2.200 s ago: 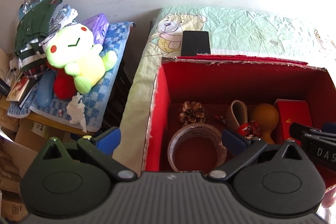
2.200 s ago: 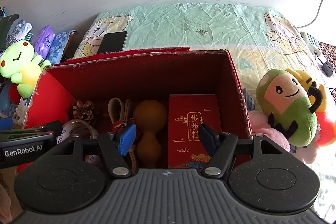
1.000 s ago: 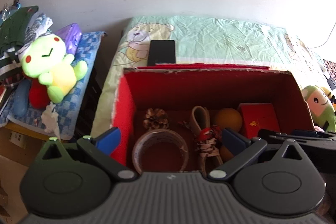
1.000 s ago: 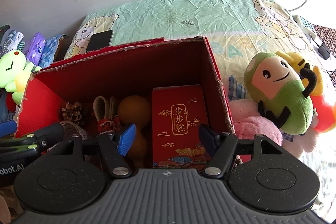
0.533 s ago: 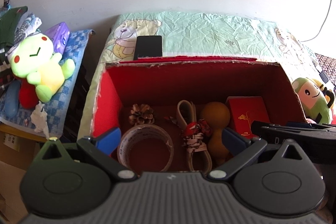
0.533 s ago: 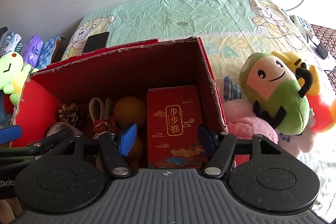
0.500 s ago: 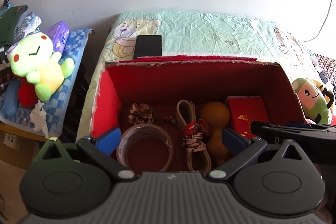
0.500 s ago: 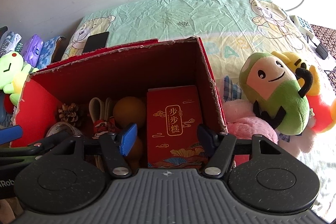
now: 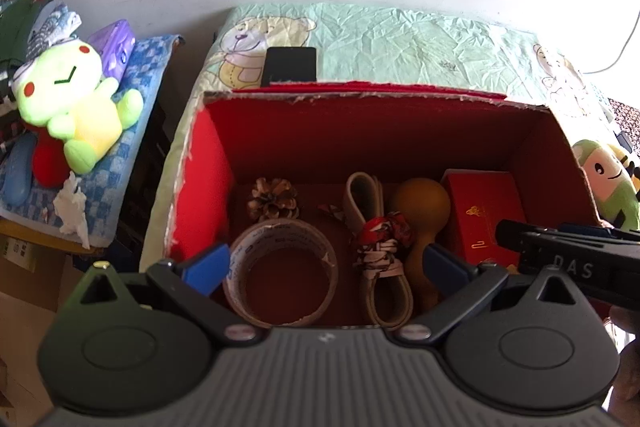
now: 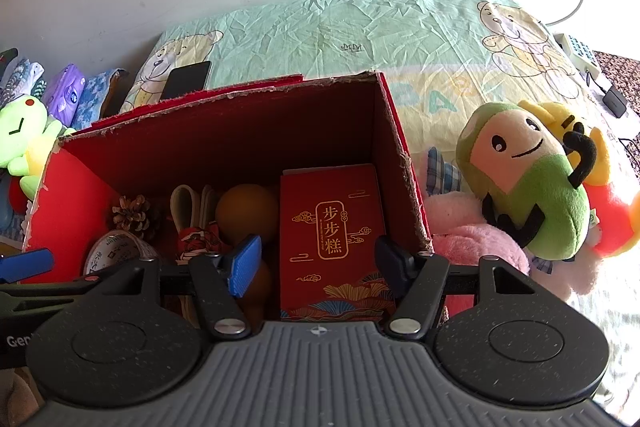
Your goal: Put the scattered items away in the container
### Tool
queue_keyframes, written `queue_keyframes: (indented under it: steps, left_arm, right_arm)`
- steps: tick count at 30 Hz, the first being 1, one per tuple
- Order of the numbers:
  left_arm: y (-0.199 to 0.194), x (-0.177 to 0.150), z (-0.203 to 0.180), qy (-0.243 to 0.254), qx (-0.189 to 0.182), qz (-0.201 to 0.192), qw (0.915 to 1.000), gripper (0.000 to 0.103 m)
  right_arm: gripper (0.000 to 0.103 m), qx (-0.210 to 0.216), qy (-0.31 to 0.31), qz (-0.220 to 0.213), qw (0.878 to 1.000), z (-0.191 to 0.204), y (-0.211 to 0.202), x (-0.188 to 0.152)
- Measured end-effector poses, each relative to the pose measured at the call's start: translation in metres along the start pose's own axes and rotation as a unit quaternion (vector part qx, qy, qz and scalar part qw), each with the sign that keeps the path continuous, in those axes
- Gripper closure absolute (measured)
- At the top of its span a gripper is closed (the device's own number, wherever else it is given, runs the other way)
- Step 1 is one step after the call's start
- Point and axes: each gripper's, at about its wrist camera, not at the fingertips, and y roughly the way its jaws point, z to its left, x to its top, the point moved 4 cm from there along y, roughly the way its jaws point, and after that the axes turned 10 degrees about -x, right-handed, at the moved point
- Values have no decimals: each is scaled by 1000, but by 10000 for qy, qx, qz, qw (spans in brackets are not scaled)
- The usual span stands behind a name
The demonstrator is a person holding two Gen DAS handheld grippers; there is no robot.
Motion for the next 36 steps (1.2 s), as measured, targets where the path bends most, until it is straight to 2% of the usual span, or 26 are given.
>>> queue_keyframes:
  steps: [14, 36]
  left_arm:
    - [8, -1, 5, -17, 267, 85, 9996, 1]
    - [16, -5, 10, -18, 428, 120, 9990, 1]
  right_arm:
    - [38, -24, -30, -16, 10000, 0, 0, 0]
    - [37, -143, -72, -64, 9999, 3, 0, -2]
